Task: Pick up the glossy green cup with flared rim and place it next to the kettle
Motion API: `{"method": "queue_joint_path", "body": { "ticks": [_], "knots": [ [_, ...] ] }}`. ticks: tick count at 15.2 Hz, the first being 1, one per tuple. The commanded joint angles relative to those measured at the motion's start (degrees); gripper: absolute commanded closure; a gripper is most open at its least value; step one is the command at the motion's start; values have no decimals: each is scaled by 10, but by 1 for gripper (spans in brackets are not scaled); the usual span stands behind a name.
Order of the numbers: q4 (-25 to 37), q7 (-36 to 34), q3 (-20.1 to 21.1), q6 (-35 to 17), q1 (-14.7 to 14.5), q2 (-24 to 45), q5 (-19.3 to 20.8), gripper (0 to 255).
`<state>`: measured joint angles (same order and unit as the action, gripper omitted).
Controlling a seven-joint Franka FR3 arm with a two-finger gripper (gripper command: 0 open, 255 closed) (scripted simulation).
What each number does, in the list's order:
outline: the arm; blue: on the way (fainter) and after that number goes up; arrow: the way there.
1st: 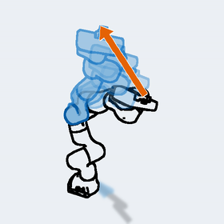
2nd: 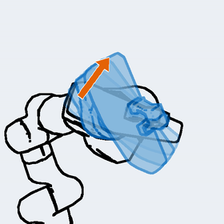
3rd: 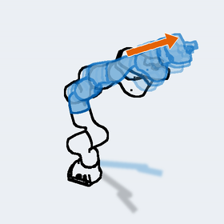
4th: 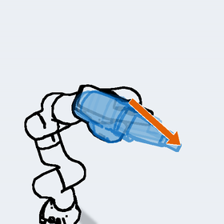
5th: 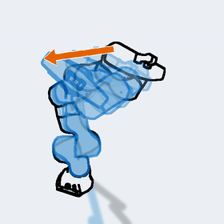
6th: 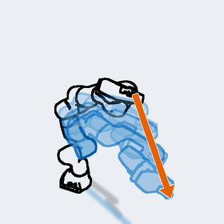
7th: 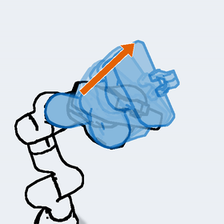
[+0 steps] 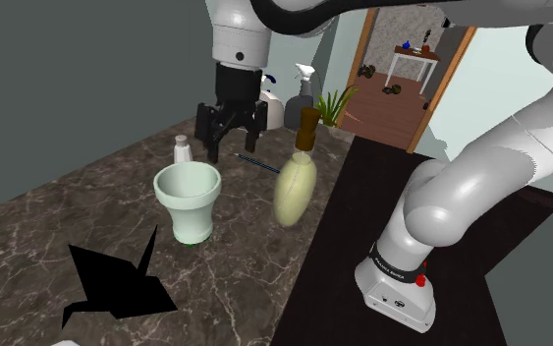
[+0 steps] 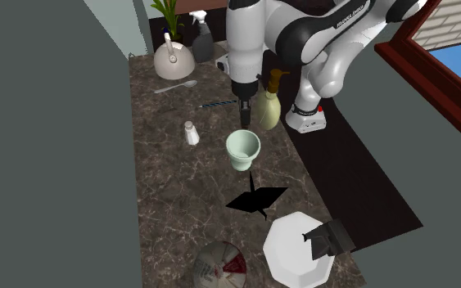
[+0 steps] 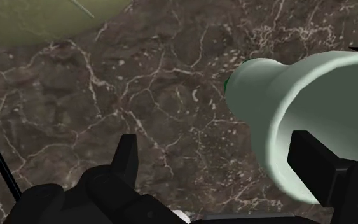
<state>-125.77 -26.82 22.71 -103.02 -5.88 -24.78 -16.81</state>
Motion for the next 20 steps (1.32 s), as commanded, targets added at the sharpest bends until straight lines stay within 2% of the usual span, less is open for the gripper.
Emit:
{"method": "queue_joint_path", "body": {
  "ticks": [1, 3, 10, 18, 19, 20],
  "knots": [
    [31, -34, 24, -19, 0, 38, 1, 0],
    [48, -52, 35, -26, 1, 58, 4, 0],
    [0, -52, 47, -85, -4, 68, 0, 0],
    [0, -52, 47, -85, -4, 68, 0, 0],
    [0, -52, 47, -85, -4, 68, 0, 255],
    [0, -52, 47, -85, -4, 68, 0, 255]
  ]
}}
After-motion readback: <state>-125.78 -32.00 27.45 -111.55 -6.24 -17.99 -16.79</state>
